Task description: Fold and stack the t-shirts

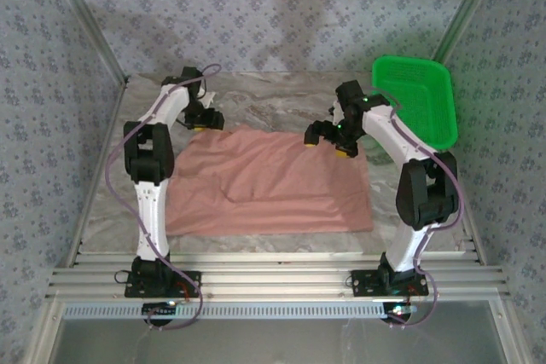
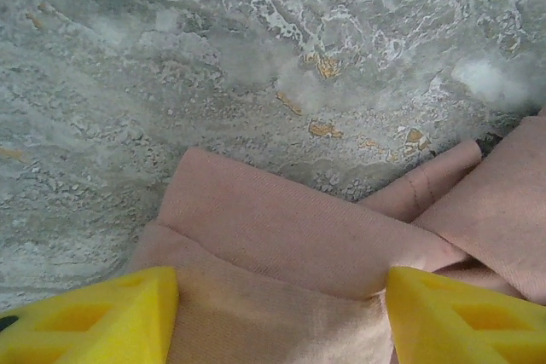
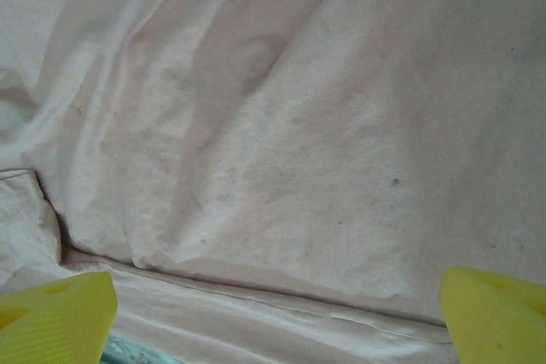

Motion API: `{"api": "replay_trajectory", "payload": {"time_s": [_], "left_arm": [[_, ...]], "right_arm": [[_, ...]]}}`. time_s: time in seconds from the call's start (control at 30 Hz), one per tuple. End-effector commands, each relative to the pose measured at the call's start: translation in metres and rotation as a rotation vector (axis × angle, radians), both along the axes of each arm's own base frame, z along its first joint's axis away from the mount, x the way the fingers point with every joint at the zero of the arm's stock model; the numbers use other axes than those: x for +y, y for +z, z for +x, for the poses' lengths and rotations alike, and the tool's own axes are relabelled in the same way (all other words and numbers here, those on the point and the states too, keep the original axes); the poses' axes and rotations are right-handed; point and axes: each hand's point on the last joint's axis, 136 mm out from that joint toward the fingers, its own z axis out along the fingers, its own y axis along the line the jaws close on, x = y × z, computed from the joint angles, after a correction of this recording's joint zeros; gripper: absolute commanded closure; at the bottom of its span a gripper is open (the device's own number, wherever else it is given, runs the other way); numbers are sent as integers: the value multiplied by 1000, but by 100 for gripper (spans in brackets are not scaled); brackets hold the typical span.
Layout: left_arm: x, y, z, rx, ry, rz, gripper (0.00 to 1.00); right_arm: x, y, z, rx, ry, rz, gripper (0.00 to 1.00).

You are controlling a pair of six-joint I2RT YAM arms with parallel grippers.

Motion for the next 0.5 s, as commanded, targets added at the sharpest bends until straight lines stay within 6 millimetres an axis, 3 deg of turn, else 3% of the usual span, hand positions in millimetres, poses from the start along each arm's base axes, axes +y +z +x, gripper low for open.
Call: {"api": "replay_trajectory", "payload": {"time_s": [0.0,0.13,0.27,0.37,0.47], "left_arm": [[-8,-11,3,-2,-36,22,35],[-13,-19,-3,28,-52,31,45],[-16,-11,-3,16,-56,24,72],[-13,12,0,-54,-53,59,82],[-13,45,-1,-137,-51,81,83]], "right_arm": [[4,6,-6,-2,1,19,1],[3,8,-5,-5,-2,17,1],[4,10,-5,-10,2,16,1],[4,13,-4,-23,2,19,1],[4,14,-4,-26,2,20,0]]}}
